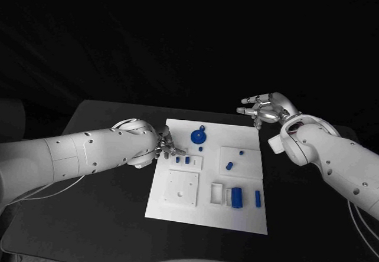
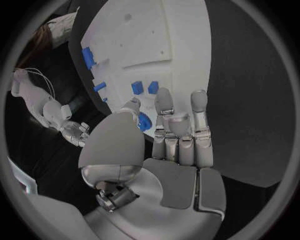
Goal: Assemble the parts on the task board
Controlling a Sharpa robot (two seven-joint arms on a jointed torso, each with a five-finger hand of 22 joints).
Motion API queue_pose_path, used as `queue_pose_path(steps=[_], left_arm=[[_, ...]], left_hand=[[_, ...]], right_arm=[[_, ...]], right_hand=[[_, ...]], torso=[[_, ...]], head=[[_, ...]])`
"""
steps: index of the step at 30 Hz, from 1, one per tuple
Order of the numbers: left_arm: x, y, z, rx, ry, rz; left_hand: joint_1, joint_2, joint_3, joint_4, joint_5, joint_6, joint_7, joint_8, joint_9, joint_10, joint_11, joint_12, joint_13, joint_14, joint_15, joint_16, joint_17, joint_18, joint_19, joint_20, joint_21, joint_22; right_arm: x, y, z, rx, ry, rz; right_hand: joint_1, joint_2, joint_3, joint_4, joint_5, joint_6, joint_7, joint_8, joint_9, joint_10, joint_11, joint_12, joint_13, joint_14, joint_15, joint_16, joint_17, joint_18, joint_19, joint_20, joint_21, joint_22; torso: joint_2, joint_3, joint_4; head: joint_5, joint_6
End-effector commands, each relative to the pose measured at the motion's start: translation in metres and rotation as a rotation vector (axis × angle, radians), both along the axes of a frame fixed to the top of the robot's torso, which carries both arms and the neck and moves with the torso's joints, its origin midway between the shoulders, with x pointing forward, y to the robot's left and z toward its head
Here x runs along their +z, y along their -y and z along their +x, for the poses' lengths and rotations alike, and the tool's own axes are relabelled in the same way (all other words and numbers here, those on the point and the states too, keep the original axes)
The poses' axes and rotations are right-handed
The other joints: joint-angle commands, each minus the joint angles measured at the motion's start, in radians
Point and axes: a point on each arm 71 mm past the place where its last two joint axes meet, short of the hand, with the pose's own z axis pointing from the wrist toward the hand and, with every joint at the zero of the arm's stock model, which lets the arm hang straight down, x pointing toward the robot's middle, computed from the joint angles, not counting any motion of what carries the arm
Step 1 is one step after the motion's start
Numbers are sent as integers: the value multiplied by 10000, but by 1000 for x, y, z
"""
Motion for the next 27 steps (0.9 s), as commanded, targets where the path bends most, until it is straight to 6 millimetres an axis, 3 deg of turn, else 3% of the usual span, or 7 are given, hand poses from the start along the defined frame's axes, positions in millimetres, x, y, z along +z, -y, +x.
queue_pose_path(steps=[1, 8, 10, 13, 20, 23, 27], left_arm=[[6, 2, 0, 114, -29, -636], [25, 3, 5, 341, 69, -2581], [32, 6, 9, 47, 537, -3069], [40, 16, 13, -1029, 1707, -2888], [43, 40, 13, -3392, 4046, -1892], [40, 50, 11, -4327, 4803, -1132], [33, 61, 7, -5248, 5243, -334]], left_hand=[[-21, 62, 12, -23, 48, -61, 40, -34, -23, 505, 68, -53, -4, -83, 23, -85, -45, -72, -13, -24, -53, 169], [-147, 120, -46, -27, -141, -1352, 418, 143, -1182, -103, 290, -1089, -310, -827, 272, -842, -778, -138, -385, 135, -594, 29], [94, 484, -142, -448, -139, -2003, 828, -15, -3355, -745, 663, -2068, -907, -1575, 718, -1510, -1310, 31, -844, 598, -1441, -491], [2335, 1380, 772, -2177, 1771, -2642, 1251, -101, -4803, -2000, 1084, -3234, -1859, -2162, 1021, -2465, -1960, 121, -1107, 830, -2155, -1063], [3253, 1183, 1725, -3783, -71, -2170, 1397, -65, -7999, -2341, 1449, -4321, -2732, -2079, 1245, -3567, -2933, 602, -1391, 1129, -2154, -447], [3188, 1017, 1530, -3880, -1684, -2058, 1261, -69, -8406, -2451, 1430, -4354, -2736, -1767, 1210, -3481, -2972, 643, -1151, 1147, -2170, -462], [3220, 804, 1266, -3758, -1733, -1915, 1230, -77, -9078, -2594, 1415, -4362, -2737, -1215, 1137, -3296, -3029, 691, -538, 1088, -2322, -726]], right_arm=[[-1, -1, -1, 131, 25, -54], [-1, 0, -1, 109, 7, -62], [-2, 0, -1, 99, 3, -66], [-2, 1, -1, 87, -6, -70], [-2, 1, 0, 77, 34, -31], [-2, 0, 0, 74, 81, 6], [-1, 0, 0, 81, 134, 38]], right_hand=[[-88, -28, 13, 51, 51, -28, 37, 41, 11, -3, -13, 3, -13, -54, 6, -61, -16, 204, 345, 19, -43, 384], [-119, -32, 8, 82, 81, -40, 39, 40, 10, -7, -10, 3, -17, -53, 7, -65, -18, 205, 346, 20, -79, 382], [-125, -41, 5, 85, 99, -30, 37, 42, 11, -6, -10, 3, -18, -53, 7, -64, -18, 205, 347, 20, -79, 382], [-116, -27, 17, 83, 99, 8, 33, 45, 14, -8, -14, 1, -20, -53, 5, -65, -18, 205, 348, 19, -86, 383], [-79, 15, 244, -58, 80, 158, -4, 44, 16, 567, -106, -2018, -2061, -127, -37, -947, -597, 212, 201, -4, -2141, -580], [-53, 84, 488, -143, 46, 288, -22, 52, 19, 875, -107, -3374, -3372, -29, -45, -1395, -896, 146, 304, -17, -2525, -1131], [-172, 31, 842, -255, -2, 453, 2, 55, 22, 1670, 16, -5860, -5808, 5, 16, -1558, -1054, 139, 388, 20, -2722, -1623]], torso=[[0, 1, -5], [-5, 10, 24], [-4, 17, 16], [2, 11, 4], [13, 9, -37], [9, 17, -47], [26, 20, -46]], head=[[-15, 9], [-49, 28], [-54, 54], [-62, 109], [-111, 199], [-116, 226], [-126, 250]])
